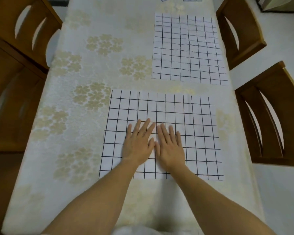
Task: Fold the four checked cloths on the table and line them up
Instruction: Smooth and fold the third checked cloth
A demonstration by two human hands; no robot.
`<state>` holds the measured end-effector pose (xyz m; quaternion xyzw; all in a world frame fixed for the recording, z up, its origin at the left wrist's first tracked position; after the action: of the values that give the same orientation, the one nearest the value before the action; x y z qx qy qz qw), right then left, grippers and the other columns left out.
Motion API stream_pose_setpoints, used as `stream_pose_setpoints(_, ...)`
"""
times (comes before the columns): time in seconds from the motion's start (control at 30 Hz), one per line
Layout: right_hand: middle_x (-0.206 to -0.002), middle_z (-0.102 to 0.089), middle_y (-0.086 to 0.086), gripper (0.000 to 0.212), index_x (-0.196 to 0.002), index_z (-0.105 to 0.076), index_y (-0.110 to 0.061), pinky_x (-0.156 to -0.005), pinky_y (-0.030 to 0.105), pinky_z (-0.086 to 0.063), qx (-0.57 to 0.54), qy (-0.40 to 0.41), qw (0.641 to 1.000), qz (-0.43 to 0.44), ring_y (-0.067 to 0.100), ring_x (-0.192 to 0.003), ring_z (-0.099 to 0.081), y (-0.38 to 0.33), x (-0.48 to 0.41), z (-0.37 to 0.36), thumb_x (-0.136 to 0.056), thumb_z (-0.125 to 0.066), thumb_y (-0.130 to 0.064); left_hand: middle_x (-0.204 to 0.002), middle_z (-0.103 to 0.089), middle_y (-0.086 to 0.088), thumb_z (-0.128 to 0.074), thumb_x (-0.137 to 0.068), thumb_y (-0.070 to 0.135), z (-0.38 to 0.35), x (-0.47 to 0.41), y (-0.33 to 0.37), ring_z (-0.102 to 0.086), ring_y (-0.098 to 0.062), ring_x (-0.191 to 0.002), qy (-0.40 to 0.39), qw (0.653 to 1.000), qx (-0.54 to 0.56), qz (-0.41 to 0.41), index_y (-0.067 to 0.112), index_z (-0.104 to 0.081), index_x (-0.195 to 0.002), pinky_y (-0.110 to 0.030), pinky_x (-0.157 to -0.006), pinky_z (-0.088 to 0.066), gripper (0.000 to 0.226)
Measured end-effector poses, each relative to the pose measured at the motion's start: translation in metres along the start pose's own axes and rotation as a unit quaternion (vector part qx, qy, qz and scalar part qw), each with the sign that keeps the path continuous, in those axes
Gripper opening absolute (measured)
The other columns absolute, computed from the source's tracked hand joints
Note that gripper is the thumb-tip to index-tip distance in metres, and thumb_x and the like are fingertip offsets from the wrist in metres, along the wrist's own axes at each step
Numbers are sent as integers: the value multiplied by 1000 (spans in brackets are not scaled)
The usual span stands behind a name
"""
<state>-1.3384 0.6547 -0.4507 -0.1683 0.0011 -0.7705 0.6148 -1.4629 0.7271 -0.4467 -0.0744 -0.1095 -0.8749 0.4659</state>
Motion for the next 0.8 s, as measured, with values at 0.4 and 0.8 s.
stream_pose_setpoints(0.4, -164, 27, -7, 66, -157, 18, -30, -124, 49, 8, -3, -9, 997, -82, 22, -151, 27, 71, 23, 23, -102, -4, -59, -166, 28, 7, 2, -97, 71, 12, 23, -77, 25, -22, -153, -16, 999, 1, 44, 39, 20, -157, -50, -125, 10, 71)
stream_pose_setpoints(0.8, -167, 15, -1, 63, -160, 7, -21, -125, 47, 6, -30, 0, 998, -52, 26, -153, 17, 67, -73, 44, -108, -17, -47, -169, 14, 8, -15, -108, 52, 36, -103, 38, 13, -21, -157, -29, 998, 54, -8, 34, 2, -162, -49, -126, 5, 60)
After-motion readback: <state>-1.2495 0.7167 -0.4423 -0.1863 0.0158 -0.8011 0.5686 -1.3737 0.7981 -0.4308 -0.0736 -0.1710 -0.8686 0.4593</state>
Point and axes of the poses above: each hand's wrist, its own x-axis away from the middle knuckle, its own z-axis out of the back of the hand, y = z × x, the point moved 4 cm from there along -x, towards the middle knuckle
